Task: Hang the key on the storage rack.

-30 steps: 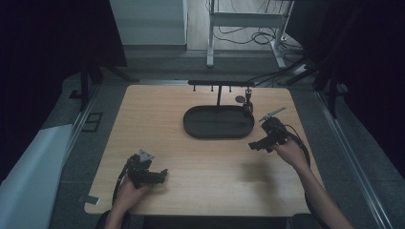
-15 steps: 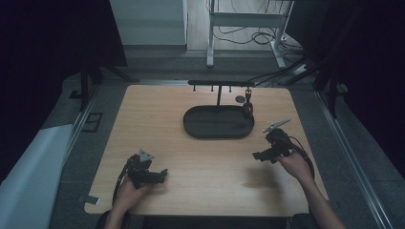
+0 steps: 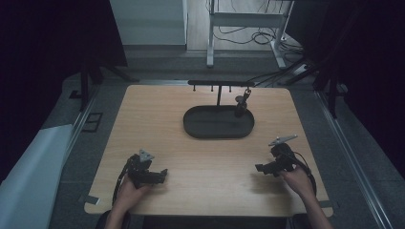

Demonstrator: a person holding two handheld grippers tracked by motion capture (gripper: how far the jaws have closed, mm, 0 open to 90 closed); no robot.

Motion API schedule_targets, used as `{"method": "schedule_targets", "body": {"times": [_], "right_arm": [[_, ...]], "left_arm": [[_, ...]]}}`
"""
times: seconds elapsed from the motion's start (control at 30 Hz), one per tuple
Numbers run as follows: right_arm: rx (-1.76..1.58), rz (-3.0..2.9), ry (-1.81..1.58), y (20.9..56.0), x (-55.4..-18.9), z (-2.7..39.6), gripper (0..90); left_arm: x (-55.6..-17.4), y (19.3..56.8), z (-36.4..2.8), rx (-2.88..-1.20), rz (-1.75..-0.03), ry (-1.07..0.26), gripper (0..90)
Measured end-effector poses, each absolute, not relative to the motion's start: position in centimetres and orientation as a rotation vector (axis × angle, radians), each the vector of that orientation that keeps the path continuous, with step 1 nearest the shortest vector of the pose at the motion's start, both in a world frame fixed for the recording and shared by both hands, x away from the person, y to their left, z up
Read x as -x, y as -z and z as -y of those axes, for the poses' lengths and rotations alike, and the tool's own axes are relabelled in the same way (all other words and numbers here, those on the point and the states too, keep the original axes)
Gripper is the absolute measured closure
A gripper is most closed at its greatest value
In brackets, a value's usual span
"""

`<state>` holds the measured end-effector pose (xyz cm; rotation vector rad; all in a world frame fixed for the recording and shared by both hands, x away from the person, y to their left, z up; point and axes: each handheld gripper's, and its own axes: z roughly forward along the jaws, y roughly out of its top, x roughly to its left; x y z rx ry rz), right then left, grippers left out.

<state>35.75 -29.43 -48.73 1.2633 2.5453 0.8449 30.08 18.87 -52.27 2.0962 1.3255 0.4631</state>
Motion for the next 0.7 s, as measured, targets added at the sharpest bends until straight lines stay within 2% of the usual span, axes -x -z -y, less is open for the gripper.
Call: {"method": "schedule_targets", "body": {"times": [0.33,0.7], "right_arm": [[-1.302,-2.491,-0.875,50.6,-34.1,29.9,0.7],[-1.202,-2.453,-0.801,50.8,-33.1,29.5,0.8]], "left_arm": [[-30.1,52.3,-18.9,-2.094,-1.327,-0.463,0.0],[-30.1,52.3,-18.8,-2.094,-1.326,-0.464,0.0]]}}
